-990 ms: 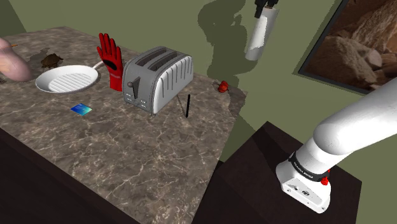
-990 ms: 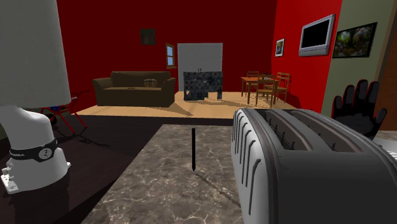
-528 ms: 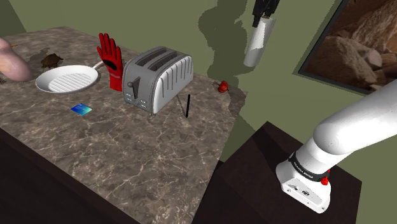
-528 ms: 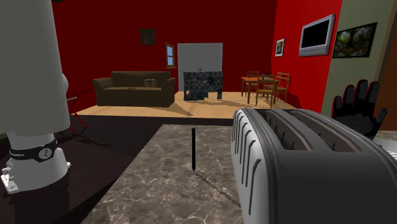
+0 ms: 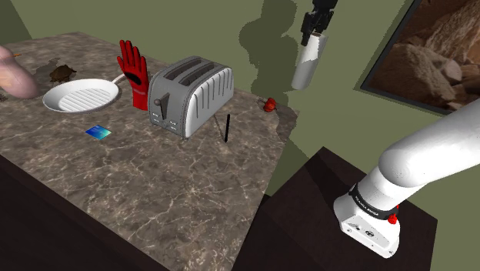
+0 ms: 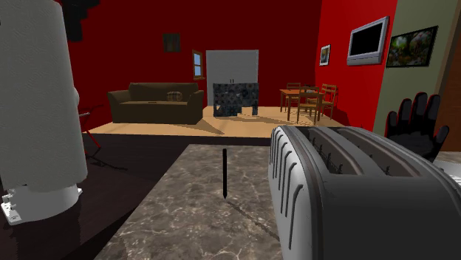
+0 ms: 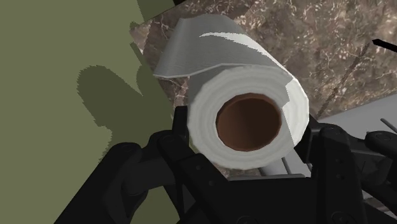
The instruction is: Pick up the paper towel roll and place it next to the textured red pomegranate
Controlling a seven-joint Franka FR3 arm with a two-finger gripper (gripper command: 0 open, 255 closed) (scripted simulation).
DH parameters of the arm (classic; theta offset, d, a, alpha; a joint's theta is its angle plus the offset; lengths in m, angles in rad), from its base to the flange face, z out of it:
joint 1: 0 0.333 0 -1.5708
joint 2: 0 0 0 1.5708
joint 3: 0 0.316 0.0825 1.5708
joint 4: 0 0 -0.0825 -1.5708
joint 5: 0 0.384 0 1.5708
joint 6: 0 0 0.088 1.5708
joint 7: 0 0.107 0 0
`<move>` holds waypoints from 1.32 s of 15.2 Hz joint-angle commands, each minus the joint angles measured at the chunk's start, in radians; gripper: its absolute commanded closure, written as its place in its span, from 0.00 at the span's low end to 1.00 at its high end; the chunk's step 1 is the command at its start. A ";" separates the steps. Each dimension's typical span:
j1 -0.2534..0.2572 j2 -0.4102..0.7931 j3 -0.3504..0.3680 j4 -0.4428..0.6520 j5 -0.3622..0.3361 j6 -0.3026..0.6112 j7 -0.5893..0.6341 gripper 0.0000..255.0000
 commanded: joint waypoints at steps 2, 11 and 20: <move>0.000 -0.006 -0.001 -0.047 0.000 0.042 0.001 1.00; 0.000 -0.010 -0.001 -0.172 -0.002 0.162 0.005 1.00; -0.001 0.003 -0.001 -0.281 -0.004 0.284 0.010 1.00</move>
